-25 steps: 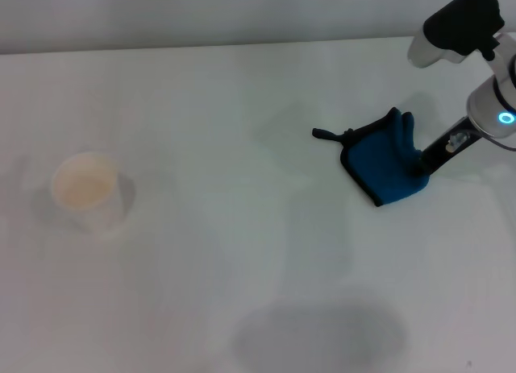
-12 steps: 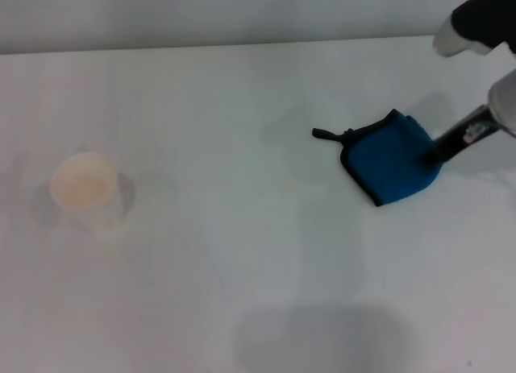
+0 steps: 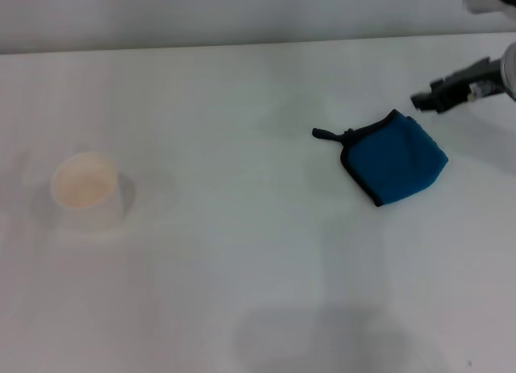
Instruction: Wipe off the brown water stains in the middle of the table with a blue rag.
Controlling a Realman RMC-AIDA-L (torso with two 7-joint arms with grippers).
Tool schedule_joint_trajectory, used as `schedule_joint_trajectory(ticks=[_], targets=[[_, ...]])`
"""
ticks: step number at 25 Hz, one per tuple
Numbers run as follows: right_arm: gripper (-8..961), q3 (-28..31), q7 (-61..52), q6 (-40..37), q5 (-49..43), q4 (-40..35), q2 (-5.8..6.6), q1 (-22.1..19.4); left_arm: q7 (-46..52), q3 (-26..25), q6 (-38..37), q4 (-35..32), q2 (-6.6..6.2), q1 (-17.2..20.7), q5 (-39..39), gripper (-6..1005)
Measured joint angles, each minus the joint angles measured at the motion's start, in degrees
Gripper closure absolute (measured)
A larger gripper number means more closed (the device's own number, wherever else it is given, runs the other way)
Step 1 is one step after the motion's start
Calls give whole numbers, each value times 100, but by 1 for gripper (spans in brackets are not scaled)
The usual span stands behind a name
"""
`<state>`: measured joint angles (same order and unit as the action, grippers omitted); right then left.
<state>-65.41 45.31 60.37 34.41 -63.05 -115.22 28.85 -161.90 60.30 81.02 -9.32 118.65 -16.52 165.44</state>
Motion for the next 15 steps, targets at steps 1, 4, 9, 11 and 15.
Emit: schedule_joint_trajectory(ticks=[1,4,9,11,15], targets=[[564,2,107,-159,183,0,2,-44,0,0,0,0,0,0,-1,120],[564,15,616,-747,956,11,8,-244,0,0,0,12,0,0,-9,120],[563,288,2041,-1413,2681,314,13,-497,0,0,1,39,14,28,-19,120],[564,507,2768,-1484,3431,622,12,-519,0,0,1,45,20,38,-20,119],[567,1018,4325,-1511,4933,1444,11,-476,5,15,1,62,38,62,-19,119]])
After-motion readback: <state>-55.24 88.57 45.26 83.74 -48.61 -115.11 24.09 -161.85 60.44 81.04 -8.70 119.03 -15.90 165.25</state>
